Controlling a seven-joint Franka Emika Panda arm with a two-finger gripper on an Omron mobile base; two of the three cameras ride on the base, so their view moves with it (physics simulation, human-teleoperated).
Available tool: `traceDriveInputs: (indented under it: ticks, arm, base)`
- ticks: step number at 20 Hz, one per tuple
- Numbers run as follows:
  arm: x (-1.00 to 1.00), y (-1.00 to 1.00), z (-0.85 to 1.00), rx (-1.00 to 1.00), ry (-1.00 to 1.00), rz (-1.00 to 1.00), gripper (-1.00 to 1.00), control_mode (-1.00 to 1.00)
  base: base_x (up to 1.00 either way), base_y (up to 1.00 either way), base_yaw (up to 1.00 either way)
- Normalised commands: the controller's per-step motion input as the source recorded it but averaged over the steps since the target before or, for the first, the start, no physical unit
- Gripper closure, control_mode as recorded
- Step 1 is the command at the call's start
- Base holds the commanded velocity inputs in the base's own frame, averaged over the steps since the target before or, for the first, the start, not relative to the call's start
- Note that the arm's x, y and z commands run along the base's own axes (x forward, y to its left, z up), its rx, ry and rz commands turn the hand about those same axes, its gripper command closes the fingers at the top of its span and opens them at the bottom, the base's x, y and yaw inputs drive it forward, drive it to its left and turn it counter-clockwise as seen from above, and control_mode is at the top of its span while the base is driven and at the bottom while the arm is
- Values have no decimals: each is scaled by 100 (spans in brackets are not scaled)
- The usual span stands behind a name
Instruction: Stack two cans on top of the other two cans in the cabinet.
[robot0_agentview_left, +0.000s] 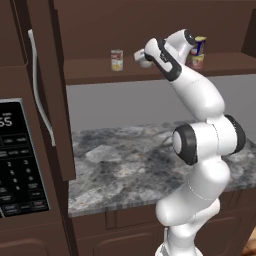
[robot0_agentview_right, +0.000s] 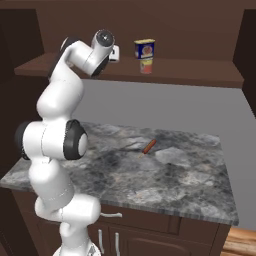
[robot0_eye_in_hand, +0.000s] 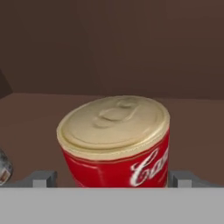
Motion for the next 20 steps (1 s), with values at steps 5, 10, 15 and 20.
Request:
traceDriveInputs:
  ticks: [5, 10, 15, 20]
  arm:
    - [18, 0, -6, -3, 0, 2, 100, -100]
    - [13, 0, -18, -7, -2, 2, 100, -100]
    - [-12, -1, -8, -2, -10, 0, 100, -100]
    - [-37, 0, 10, 0, -17, 0, 100, -100]
  base:
    - [0, 0, 0]
    - [0, 0, 0]
    - [0, 0, 0]
    - [0, 0, 0]
